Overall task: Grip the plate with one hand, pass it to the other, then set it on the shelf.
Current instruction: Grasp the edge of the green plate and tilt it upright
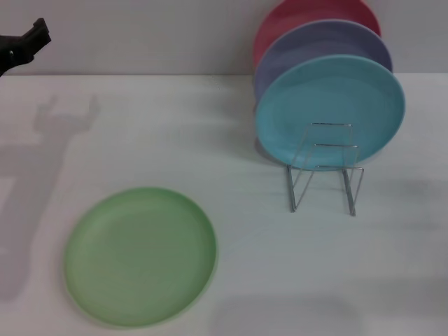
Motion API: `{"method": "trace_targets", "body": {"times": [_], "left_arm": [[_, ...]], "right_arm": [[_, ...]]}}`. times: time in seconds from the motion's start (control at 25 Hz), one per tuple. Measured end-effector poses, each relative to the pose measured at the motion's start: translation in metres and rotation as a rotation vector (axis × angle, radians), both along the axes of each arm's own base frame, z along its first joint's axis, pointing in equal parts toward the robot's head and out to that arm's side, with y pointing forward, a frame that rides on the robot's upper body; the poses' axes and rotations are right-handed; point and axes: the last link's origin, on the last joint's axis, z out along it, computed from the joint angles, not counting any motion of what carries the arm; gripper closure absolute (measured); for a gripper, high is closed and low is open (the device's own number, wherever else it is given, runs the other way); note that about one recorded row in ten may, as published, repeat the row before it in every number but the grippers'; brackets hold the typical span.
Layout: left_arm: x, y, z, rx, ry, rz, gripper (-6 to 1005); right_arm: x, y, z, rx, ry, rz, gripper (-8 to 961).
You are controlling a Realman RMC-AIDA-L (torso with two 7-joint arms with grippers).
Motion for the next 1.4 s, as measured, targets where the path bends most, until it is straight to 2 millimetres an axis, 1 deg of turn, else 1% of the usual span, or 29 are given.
{"method": "trace_targets", "body": {"times": [0.08,0.24,0.32,0.44,0.52,0.56,0.6,0.68,0.72,0.8,0.88,0.92,1.0,1.04,1.08,1.4], "left_arm": [[0.007,-0.008,0.007,-0.007,0.039,0.028,153],[0.015,-0.021,0.015,-0.038,0.104,0.074,154],[0.020,-0.028,0.018,-0.065,0.138,0.100,155],[0.023,-0.033,0.020,-0.083,0.154,0.114,156],[0.034,-0.050,0.022,-0.179,0.205,0.160,156],[0.034,-0.050,0.022,-0.179,0.205,0.160,156],[0.037,-0.056,0.021,-0.231,0.221,0.183,156],[0.037,-0.056,0.021,-0.231,0.221,0.183,157],[0.046,-0.073,0.018,-0.358,0.257,0.238,157],[0.051,-0.081,0.016,-0.414,0.274,0.260,158],[0.052,-0.084,0.015,-0.439,0.280,0.270,158],[0.056,-0.091,0.011,-0.501,0.286,0.296,158],[0.057,-0.095,0.008,-0.560,0.278,0.321,159],[0.057,-0.095,0.008,-0.560,0.278,0.321,159],[0.060,-0.099,0.003,-0.632,0.256,0.348,159],[0.056,-0.099,-0.011,-0.714,0.227,0.424,161]], "right_arm": [[0.000,0.001,0.000,-0.002,0.002,-0.001,287],[-0.001,0.003,0.000,-0.006,0.002,-0.001,287],[-0.001,0.004,0.000,-0.007,0.000,0.000,287],[-0.001,0.005,0.000,-0.007,0.000,0.001,287],[-0.002,0.005,0.000,-0.007,-0.001,0.002,287],[-0.001,0.005,0.000,-0.008,0.000,0.001,287],[-0.001,0.006,0.000,-0.010,0.000,0.000,287],[-0.001,0.007,0.000,-0.012,0.001,-0.001,287],[-0.002,0.007,0.000,-0.013,0.001,0.000,287],[-0.002,0.008,0.000,-0.012,0.002,0.001,287],[-0.002,0.008,0.001,-0.006,0.006,-0.001,287],[-0.002,0.008,0.001,-0.006,0.006,-0.001,287],[-0.002,0.008,0.001,-0.004,0.007,0.000,287],[-0.002,0.008,0.001,-0.004,0.007,0.001,287],[-0.002,0.008,0.002,-0.001,0.004,0.002,287],[-0.004,0.009,0.002,0.001,0.015,0.013,287]]}}
